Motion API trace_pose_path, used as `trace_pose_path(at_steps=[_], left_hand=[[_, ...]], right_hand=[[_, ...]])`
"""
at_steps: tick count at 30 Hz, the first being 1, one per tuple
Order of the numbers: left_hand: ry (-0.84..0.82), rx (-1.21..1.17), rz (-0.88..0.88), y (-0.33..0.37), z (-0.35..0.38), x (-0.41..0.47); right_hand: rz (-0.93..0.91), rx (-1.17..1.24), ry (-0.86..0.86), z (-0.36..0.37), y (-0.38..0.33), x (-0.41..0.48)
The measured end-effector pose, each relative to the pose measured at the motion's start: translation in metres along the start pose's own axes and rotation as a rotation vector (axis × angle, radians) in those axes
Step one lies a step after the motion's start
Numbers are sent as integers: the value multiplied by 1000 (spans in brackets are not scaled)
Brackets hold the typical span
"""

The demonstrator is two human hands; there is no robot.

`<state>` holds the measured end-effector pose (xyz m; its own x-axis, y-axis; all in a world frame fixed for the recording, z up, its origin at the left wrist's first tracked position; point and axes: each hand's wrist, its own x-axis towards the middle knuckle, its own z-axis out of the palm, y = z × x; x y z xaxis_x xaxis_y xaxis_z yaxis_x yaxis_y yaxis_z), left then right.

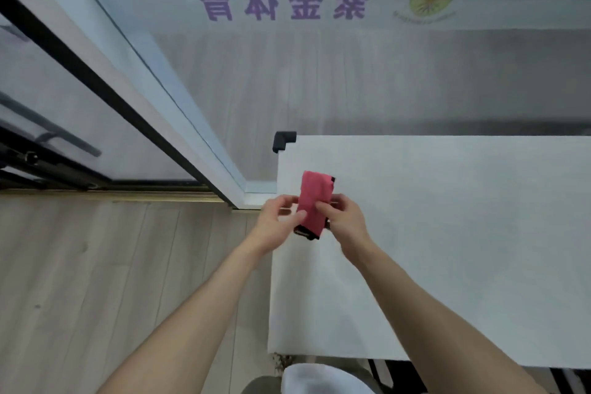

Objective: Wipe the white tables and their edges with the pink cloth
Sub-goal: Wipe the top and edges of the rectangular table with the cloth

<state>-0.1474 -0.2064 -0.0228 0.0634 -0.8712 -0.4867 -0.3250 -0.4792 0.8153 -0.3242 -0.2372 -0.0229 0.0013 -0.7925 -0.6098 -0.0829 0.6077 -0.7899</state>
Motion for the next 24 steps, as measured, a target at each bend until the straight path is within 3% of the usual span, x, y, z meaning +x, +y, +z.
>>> trace_pose_path(at_steps=[4,6,11,16,21,24], left_hand=[[-134,818,90,3,4,64],[-237,991,43,8,11,93],[-362,1022,-136,4,36,119],[-432,1008,-163,5,32,120],[-442,1087,-246,12,37,120],[-442,1072,-257,14,35,118]], right_hand=[[-223,-525,248,-49,-43,61],[-409,-679,351,-64,-67,105],[-833,-1071,368,-59,-77,195],[-738,-1312,333,-30,-36,213],[-817,-1236,169,43,-40,224],[-903,-1191,89,40,-45,225]])
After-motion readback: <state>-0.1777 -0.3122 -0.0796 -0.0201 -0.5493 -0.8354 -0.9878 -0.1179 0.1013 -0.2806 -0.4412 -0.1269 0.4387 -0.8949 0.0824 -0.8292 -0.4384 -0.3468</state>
